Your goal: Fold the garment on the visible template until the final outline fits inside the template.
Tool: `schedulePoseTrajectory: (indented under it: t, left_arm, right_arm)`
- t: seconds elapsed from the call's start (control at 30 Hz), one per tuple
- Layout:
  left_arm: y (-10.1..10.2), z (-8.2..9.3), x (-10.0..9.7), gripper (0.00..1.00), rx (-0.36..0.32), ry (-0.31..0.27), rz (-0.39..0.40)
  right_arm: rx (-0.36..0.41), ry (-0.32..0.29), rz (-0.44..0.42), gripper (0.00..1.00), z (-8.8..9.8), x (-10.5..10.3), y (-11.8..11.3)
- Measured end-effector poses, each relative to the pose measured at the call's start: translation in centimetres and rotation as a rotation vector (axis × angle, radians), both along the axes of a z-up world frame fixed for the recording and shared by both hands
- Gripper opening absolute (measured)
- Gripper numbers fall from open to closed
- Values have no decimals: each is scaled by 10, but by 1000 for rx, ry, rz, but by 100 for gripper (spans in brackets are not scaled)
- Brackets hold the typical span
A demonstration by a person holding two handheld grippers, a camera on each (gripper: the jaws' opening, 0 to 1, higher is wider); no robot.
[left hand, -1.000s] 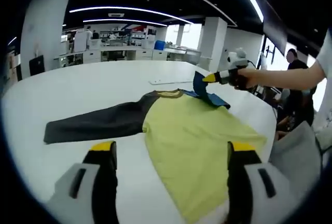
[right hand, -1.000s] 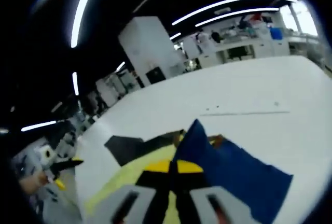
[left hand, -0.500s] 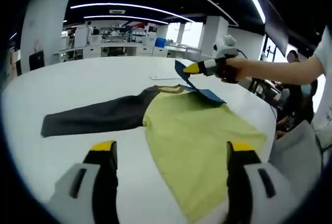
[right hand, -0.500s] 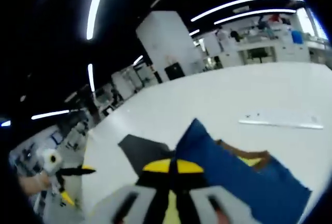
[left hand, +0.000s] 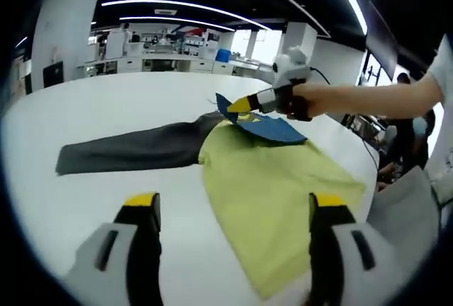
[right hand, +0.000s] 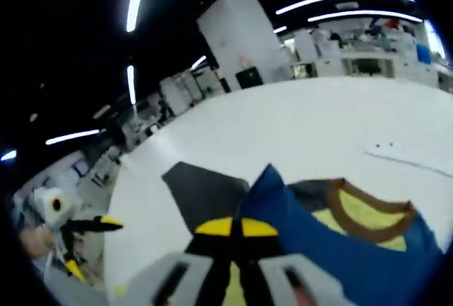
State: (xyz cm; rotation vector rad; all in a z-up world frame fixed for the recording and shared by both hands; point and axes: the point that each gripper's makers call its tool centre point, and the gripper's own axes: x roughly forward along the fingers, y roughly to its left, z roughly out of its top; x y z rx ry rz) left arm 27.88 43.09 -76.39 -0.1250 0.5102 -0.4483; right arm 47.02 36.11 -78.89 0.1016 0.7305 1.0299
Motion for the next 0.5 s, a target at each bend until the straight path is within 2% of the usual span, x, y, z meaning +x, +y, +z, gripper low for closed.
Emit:
schedulePoseTrajectory:
  t: [0.33,0.43,0.5]
  left_arm:
    - [4,-4,-2,83,-19,6,31]
    - [4,-3,-3,83,-24,3,37]
    - [5,-2,-3,83,-27,-3,42]
  right_arm:
    - [-29,43,1,0,-27,-4,10]
    - [-36,55,5,0,-28,-10,12]
    - [-42,65,8,0,-36,-5,13]
